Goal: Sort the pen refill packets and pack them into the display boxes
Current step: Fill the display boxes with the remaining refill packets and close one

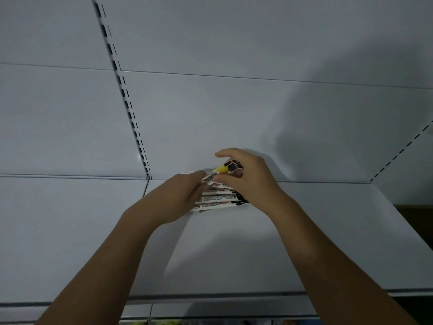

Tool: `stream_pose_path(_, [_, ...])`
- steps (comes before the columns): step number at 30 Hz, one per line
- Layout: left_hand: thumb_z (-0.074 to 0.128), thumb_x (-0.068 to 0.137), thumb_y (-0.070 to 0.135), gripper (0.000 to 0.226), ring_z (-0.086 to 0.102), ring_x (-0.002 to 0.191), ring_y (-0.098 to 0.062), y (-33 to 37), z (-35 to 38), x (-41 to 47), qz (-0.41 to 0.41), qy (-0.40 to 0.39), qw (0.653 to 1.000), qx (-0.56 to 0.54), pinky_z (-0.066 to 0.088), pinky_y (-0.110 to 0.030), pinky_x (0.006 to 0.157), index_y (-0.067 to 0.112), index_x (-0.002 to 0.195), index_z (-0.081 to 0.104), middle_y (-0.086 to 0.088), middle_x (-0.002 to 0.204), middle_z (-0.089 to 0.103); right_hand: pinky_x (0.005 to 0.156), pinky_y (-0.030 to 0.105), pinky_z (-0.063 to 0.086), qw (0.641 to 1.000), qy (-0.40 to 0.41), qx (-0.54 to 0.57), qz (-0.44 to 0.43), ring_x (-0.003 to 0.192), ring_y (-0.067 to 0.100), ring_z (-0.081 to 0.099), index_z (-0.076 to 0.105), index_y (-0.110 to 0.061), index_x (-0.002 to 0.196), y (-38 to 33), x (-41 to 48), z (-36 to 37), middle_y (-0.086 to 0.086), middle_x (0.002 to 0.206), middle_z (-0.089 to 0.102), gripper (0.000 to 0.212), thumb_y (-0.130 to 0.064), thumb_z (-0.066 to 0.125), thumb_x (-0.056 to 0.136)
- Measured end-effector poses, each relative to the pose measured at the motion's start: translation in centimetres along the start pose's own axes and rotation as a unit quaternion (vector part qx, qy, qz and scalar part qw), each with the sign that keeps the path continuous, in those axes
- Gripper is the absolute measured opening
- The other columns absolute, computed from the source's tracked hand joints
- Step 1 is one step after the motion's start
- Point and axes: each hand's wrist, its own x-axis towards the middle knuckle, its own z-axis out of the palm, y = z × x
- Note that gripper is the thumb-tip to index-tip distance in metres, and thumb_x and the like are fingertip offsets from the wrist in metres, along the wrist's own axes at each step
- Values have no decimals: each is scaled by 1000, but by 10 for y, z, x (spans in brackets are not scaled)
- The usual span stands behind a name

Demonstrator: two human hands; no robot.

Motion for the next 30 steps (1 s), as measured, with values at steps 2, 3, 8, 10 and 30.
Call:
stream_pose_path(2, [43,111,27,16,58,70,-5,-3,0,-6,-3,-2,1000,-20,45,-33,64,41,102,45,12,82,61,89,33,60,999,22,41,20,92,13,71,63,-39,129,4,-1,6,-10,108,69,54,-28,88,83])
stream_pose_path(3, [42,111,28,15,61,73,-6,-6,0,-10,-9,7,1000,-27,49,-35,66,42,109,46,11,86,64,89,34,60,998,32,48,23,92,12,72,62,-36,131,9,-1,10,-9,105,70,54,-28,87,84])
stream_pose_path(8, [42,110,36,12,60,69,-3,-15,-2,-19,-86,76,991,-71,46,-35,61,32,105,52,10,78,65,84,30,52,993,-29,-109,29,93,7,62,70,-27,113,32,-9,16,-14,98,66,29,-37,82,87])
stream_pose_path(10, [42,110,37,21,61,71,-4,-17,-3,-20,-108,73,988,-79,49,-36,64,28,98,56,8,79,66,86,31,49,978,-95,-186,6,99,10,56,74,-25,111,40,-16,21,-12,103,62,33,-39,84,83])
stream_pose_path(30, [67,98,39,19,54,60,-4,-13,12,-23,-148,181,957,-174,41,-25,61,24,87,64,11,72,64,77,35,42,948,-57,-304,-80,90,23,60,67,-24,110,42,-30,32,-4,106,67,21,-26,46,109])
